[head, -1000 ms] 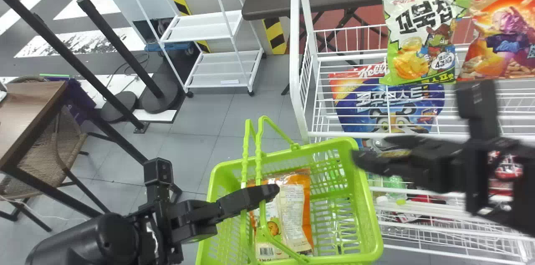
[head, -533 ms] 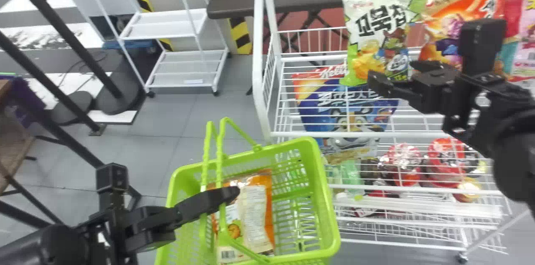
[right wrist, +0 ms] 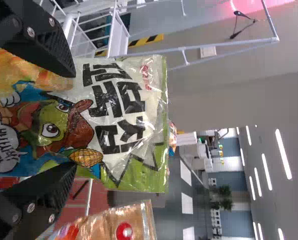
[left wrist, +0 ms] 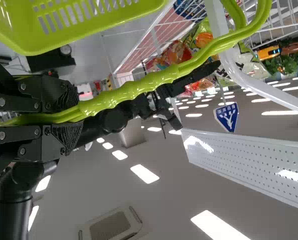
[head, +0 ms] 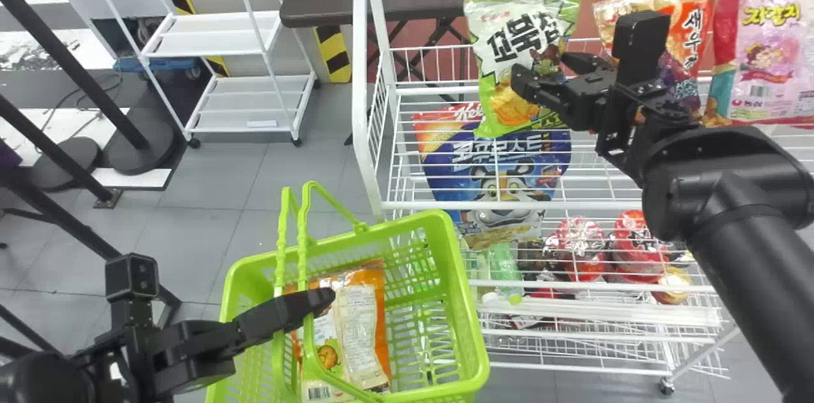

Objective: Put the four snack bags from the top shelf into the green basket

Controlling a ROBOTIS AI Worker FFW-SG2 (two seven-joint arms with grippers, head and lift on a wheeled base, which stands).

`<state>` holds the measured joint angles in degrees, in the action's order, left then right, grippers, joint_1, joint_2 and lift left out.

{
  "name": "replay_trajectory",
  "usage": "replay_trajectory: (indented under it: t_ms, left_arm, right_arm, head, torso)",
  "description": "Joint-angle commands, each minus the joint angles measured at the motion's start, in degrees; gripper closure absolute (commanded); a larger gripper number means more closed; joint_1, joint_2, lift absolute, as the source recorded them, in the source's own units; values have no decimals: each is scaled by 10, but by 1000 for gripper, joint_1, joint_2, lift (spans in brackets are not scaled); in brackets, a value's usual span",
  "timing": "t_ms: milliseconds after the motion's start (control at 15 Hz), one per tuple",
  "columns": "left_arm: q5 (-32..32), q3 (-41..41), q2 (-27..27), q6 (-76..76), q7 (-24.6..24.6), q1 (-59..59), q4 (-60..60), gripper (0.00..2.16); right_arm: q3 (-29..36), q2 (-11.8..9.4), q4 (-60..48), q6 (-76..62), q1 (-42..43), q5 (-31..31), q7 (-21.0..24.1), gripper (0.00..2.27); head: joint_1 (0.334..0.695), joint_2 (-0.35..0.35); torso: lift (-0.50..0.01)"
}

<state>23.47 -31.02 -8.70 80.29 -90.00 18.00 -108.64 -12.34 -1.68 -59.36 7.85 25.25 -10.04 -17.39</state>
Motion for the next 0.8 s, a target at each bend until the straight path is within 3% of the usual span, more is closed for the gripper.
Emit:
replay_trajectory:
  t_ms: [0, 333, 533, 733]
  left_arm:
    - [0, 0, -2, 0, -6, 0, 1, 2148]
    - [1, 1, -3, 2, -6, 1, -1, 2148]
    - [2, 2, -2, 2, -6, 2, -2, 2148]
    - [2, 2, -2, 2, -6, 1, -2, 2148]
  right_arm:
    - [1, 0, -8, 60, -3, -3, 1, 2189]
    - [19, -3, -96, 67, -53, -9, -3, 2246]
    - [35, -7, -244, 120, -122, -25, -17, 2246]
    - [43, -7, -423, 269, -202, -44, -17, 2246]
  head:
    - [695, 167]
    - [695, 173]
    - [695, 174]
    - [695, 185]
  torso:
    - [0]
    - [0]
    - [0]
    - [0]
